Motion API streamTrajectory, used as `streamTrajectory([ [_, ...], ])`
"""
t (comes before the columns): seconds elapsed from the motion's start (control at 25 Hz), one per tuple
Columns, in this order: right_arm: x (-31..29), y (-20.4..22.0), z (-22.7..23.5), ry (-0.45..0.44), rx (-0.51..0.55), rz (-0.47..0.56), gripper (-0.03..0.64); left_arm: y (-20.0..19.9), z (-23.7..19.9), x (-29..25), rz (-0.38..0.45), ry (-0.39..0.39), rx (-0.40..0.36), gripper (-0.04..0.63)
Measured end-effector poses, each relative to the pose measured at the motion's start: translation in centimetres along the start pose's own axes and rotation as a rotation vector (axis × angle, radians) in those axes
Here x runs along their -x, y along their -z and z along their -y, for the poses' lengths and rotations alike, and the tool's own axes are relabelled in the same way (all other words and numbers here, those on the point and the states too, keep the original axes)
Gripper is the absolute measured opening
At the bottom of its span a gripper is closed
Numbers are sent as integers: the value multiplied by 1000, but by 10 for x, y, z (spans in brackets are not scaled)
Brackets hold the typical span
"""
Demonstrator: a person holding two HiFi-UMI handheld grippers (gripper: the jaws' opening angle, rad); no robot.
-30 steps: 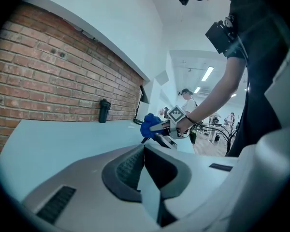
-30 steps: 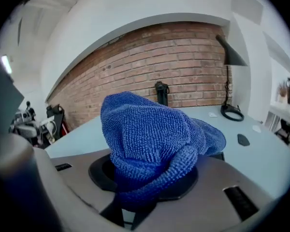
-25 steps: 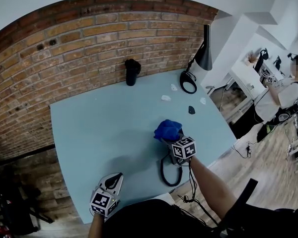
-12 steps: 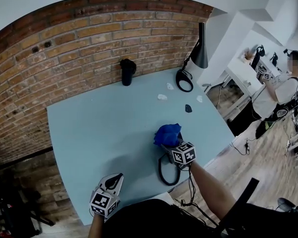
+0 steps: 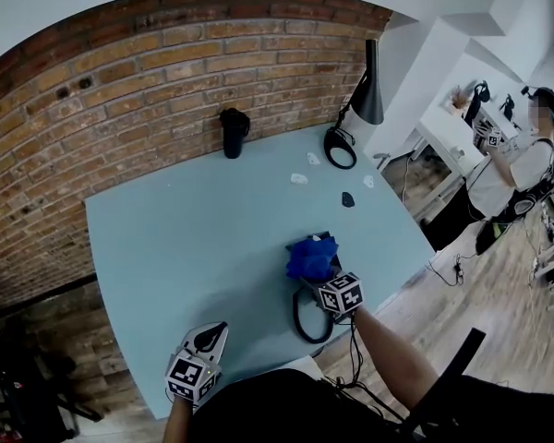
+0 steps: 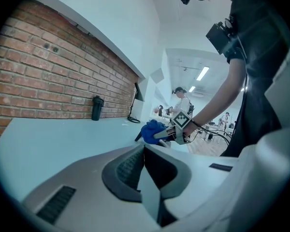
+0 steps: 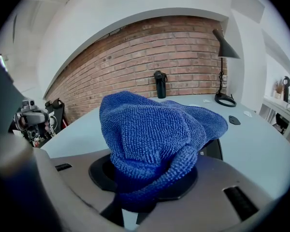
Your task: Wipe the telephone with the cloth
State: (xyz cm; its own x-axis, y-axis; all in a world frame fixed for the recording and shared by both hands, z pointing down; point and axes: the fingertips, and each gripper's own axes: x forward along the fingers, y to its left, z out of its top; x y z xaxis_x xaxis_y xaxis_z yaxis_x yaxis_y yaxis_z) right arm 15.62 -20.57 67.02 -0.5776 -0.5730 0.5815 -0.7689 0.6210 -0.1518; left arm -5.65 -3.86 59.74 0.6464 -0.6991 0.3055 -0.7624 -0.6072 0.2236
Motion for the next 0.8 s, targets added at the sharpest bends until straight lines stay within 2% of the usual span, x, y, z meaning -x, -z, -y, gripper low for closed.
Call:
streamTrajectory([
  [0.8,20,49,-14,8,-22,-51,176,9,9,-6,-23,35,-5,0],
])
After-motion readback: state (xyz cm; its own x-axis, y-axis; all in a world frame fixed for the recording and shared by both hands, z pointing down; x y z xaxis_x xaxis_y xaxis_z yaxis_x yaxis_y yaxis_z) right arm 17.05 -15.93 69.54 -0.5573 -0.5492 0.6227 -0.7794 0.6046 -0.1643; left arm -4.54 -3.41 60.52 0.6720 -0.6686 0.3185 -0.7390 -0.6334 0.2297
